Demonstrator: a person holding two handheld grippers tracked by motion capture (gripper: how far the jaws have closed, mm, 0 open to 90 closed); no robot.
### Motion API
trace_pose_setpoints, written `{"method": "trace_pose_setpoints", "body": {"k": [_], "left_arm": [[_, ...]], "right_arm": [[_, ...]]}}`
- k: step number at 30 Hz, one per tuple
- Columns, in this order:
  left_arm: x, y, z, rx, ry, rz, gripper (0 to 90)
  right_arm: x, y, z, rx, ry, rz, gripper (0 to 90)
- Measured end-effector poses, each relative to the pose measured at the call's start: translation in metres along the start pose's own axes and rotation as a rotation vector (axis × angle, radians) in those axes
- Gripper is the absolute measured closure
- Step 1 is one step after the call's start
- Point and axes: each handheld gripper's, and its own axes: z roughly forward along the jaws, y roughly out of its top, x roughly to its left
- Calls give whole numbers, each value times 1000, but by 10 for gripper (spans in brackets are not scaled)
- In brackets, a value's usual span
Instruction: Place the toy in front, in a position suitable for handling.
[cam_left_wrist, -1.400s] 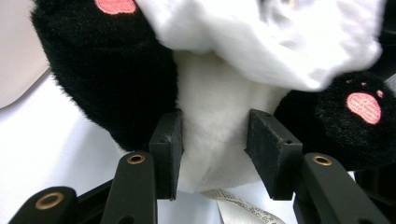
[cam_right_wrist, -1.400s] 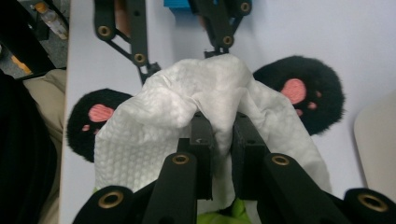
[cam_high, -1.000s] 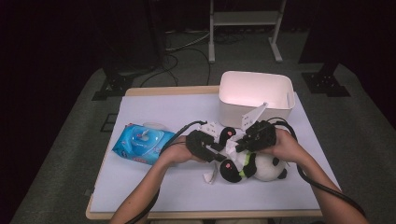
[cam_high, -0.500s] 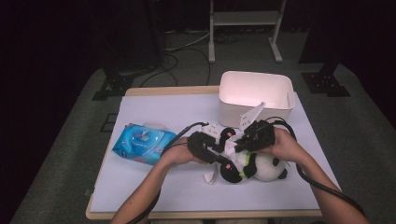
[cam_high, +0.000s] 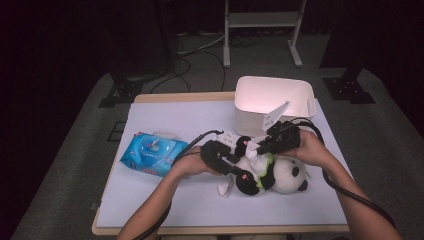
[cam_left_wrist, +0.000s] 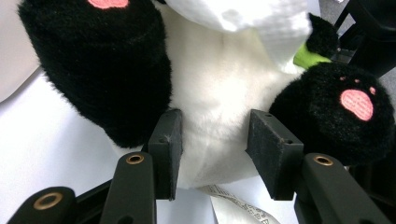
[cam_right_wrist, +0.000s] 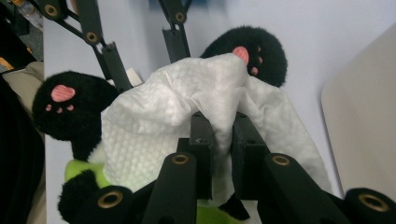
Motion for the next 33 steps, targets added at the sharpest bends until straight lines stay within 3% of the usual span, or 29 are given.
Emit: {"method": "trace_pose_setpoints", "body": {"k": [9, 27, 33], "left_arm": [[1, 5, -6, -11, -23, -37, 477], [2, 14, -19, -33, 18, -53, 394], [2, 22, -15, -12, 14, -21, 388]], "right_arm": [[1, -7, 3, -1, 51, 21, 799], [30, -20, 5, -23, 107, -19, 802], [38, -22, 4, -28, 126, -38, 802]]}}
